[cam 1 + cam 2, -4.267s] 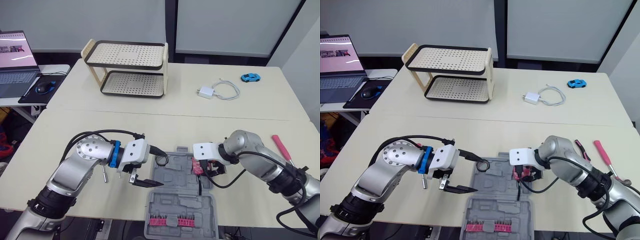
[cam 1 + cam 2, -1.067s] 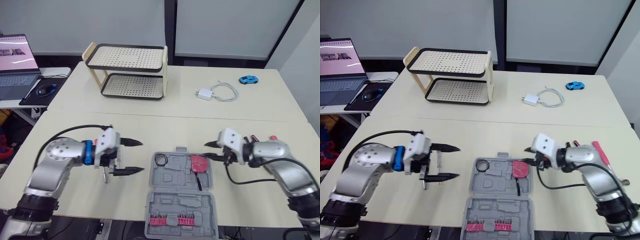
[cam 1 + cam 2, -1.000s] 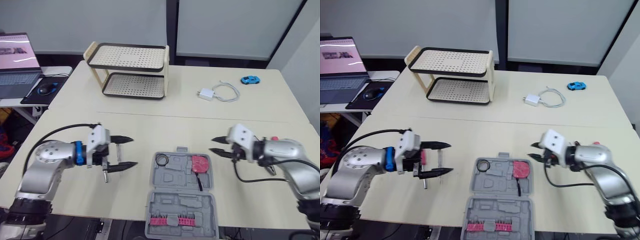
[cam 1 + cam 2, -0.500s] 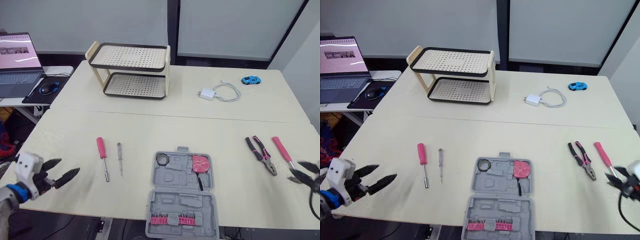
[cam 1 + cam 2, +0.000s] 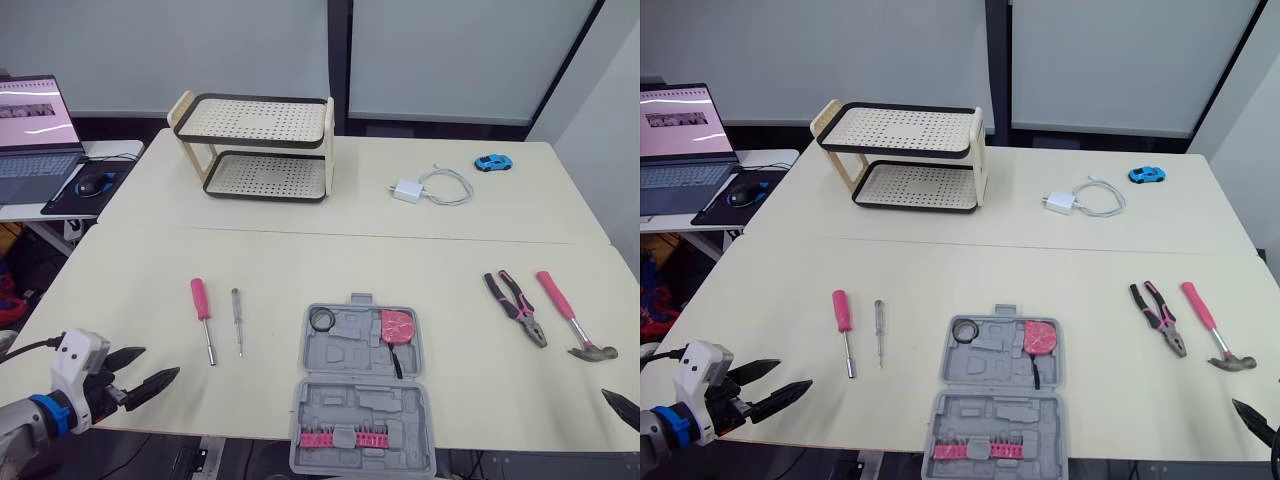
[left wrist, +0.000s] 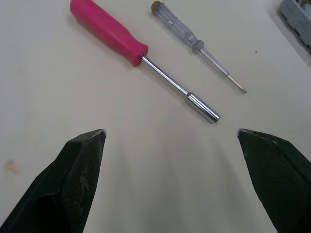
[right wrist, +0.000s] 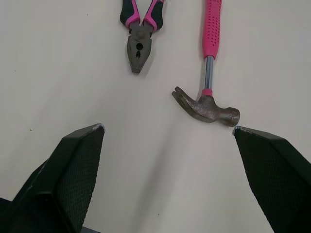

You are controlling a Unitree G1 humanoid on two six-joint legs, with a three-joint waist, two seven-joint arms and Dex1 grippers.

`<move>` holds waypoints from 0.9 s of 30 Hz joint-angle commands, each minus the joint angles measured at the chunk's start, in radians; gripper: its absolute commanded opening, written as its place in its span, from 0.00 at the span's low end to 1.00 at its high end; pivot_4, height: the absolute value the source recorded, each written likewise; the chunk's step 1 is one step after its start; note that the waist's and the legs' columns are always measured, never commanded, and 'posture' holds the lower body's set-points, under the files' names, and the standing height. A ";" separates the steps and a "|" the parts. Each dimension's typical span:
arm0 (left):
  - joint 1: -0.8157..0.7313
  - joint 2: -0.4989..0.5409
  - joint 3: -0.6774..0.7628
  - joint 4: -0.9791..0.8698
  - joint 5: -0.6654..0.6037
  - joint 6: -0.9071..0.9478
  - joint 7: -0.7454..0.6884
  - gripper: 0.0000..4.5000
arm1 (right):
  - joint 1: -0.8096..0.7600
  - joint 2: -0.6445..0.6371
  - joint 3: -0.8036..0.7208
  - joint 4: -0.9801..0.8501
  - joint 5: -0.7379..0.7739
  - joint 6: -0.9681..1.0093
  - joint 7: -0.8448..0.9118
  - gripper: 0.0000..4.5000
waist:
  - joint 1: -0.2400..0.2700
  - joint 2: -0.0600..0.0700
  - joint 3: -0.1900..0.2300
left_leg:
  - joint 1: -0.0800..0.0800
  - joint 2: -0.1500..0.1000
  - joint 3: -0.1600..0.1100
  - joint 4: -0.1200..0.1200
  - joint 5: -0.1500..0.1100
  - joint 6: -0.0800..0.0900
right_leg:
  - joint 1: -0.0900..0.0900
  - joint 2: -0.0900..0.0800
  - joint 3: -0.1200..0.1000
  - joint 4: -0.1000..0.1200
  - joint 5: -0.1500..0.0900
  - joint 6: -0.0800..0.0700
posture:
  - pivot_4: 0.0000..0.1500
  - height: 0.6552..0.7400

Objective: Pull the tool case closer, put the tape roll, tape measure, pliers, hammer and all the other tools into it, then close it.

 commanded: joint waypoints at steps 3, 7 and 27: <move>0.017 -0.010 0.014 -0.076 -0.031 0.075 0.034 1.00 | -0.004 -0.055 -0.024 -0.021 0.040 0.064 0.012 0.99 | 0.000 0.000 0.000 | 0.000 0.000 0.000 0.000 0.000 0.000 | 0.000 0.000 0.000 0.000 0.000 0.000 | 1.00 0.94; 0.043 -0.027 -0.002 -0.085 -0.031 0.093 0.033 1.00 | -0.017 -0.082 -0.015 -0.020 0.042 0.089 0.020 0.99 | 0.000 -0.001 0.000 | 0.000 0.000 0.000 0.000 0.000 0.000 | 0.000 0.000 0.000 -0.001 0.000 0.000 | 1.00 0.94; -0.182 0.141 -0.127 -0.177 -0.060 0.025 -0.180 1.00 | -0.101 -0.114 0.068 -0.111 0.052 0.076 0.016 0.99 | 0.009 0.000 0.001 | 0.000 -0.001 -0.002 0.000 0.000 -0.001 | -0.001 0.000 -0.001 -0.002 -0.003 -0.002 | 1.00 0.94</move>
